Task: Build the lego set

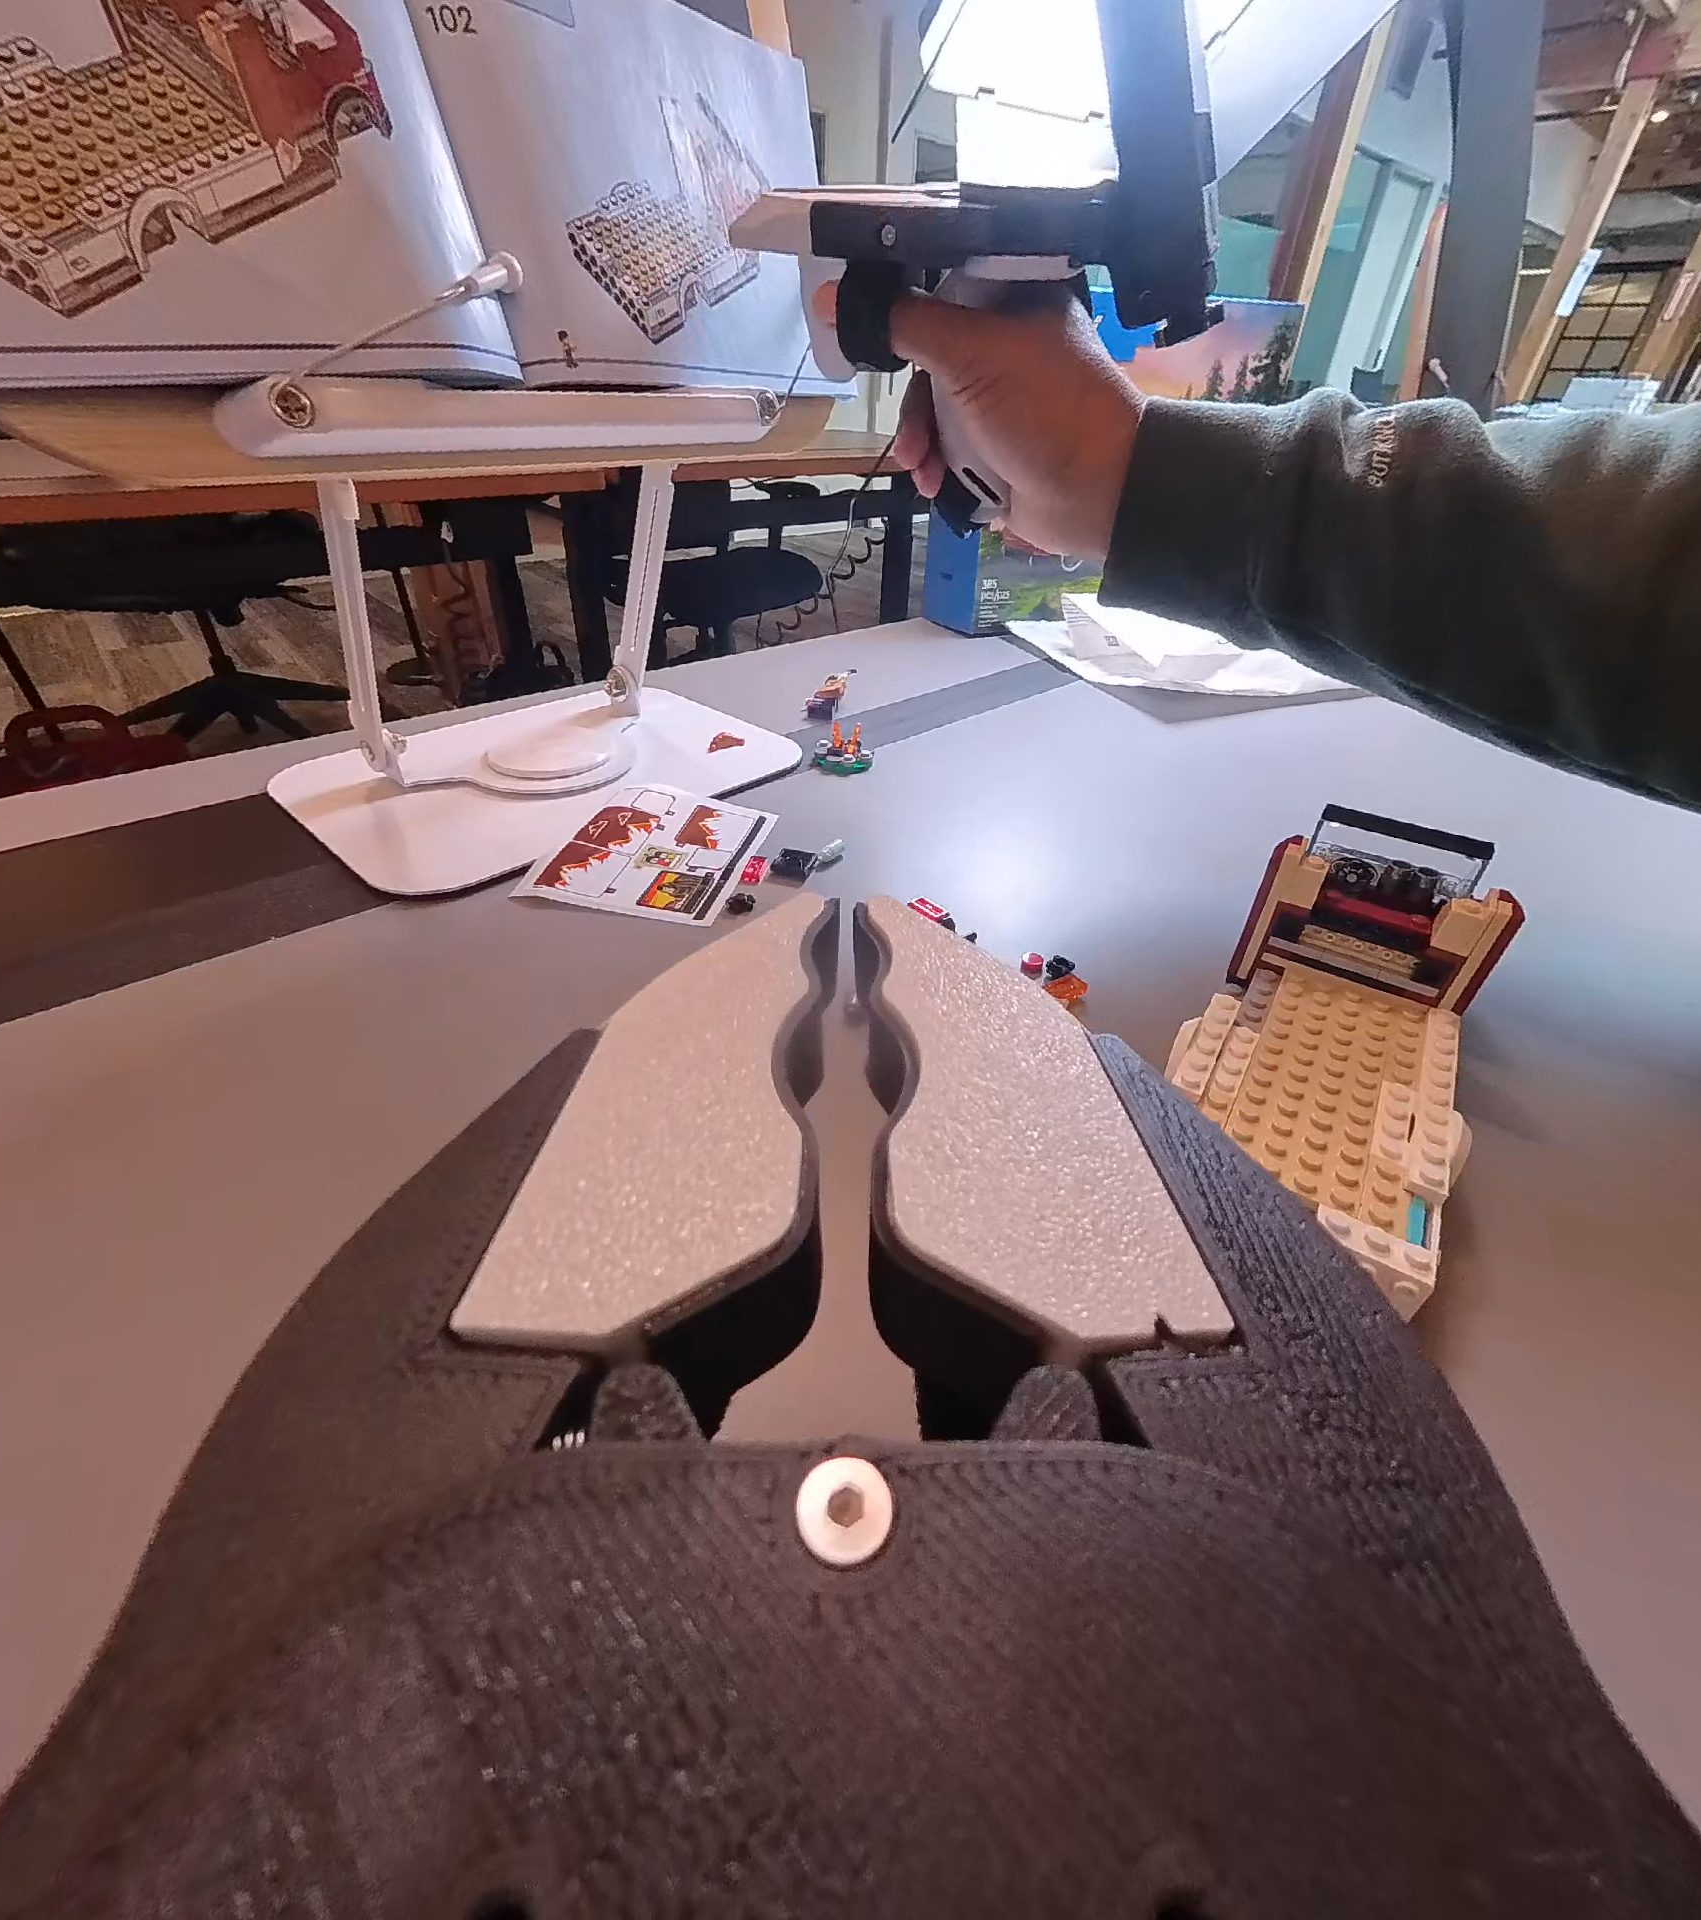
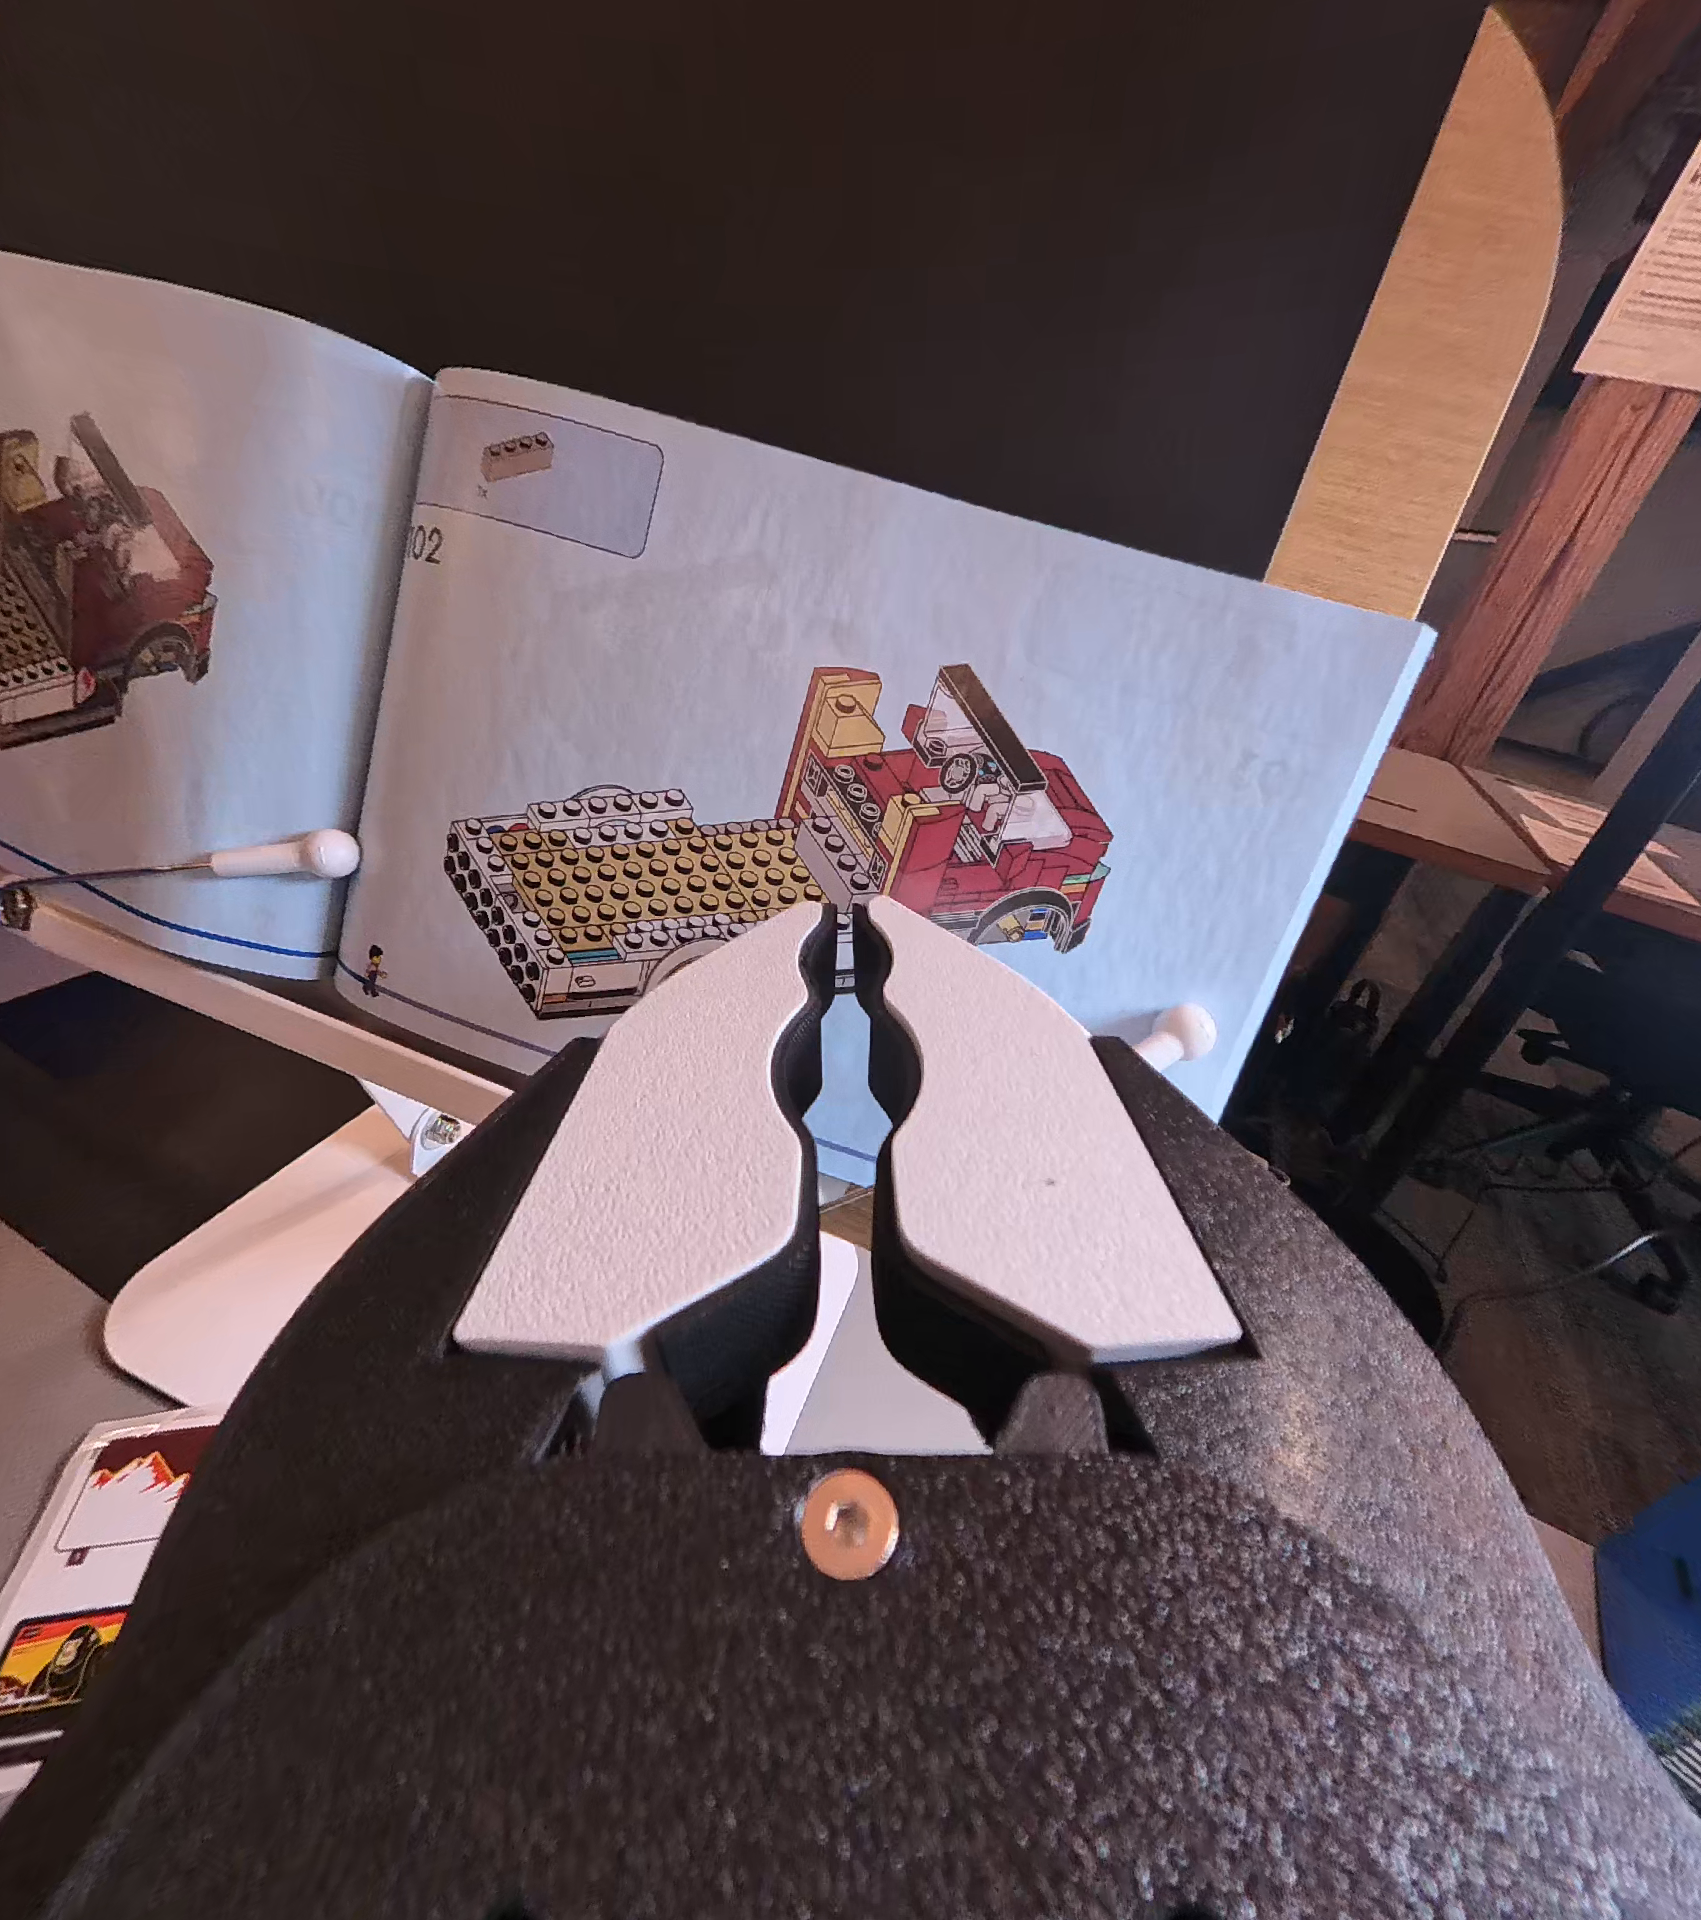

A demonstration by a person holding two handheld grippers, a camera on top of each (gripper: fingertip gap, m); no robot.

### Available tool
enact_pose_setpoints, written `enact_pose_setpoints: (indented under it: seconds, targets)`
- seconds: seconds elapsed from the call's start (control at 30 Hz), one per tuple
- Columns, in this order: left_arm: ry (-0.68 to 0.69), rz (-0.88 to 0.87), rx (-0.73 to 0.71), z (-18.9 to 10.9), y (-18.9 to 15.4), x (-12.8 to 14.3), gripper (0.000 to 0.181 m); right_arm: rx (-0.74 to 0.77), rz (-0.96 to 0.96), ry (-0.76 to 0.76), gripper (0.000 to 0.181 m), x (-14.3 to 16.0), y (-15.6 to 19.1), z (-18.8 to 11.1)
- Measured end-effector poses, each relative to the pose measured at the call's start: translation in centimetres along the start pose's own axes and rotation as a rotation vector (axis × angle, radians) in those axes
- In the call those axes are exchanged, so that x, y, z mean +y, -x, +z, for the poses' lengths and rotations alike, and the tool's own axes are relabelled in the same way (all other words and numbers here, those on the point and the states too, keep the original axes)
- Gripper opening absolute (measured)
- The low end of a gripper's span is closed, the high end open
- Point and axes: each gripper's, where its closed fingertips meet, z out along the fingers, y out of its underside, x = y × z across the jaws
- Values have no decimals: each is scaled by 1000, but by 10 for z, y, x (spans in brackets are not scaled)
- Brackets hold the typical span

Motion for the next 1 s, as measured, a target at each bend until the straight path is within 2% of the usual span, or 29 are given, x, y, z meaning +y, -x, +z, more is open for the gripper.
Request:
enact_pose_setpoints:
  seconds: [0.17,0.33,0.47,0.6,0.8,0.9,1.0]
  targets:
    - [3,20,0,0,-2,0,3,-16,-17,1,3,-1,2,-13]
    - [-4,49,-11,-1,-3,-3,3,-75,-60,45,4,7,13,-50]
    - [-16,86,-22,-4,-6,-10,2,-140,-84,92,4,16,29,-100]
    - [-26,147,-32,-8,-14,-19,0,-224,-62,139,6,30,46,-162]
    - [-45,170,-29,-10,-25,-30,0,-301,38,175,22,48,60,-253]
    - [-105,121,6,-19,-35,-48,0,-329,95,189,30,61,68,-286]
    - [-189,74,20,-40,-40,-84,2,-330,106,167,32,72,70,-302]
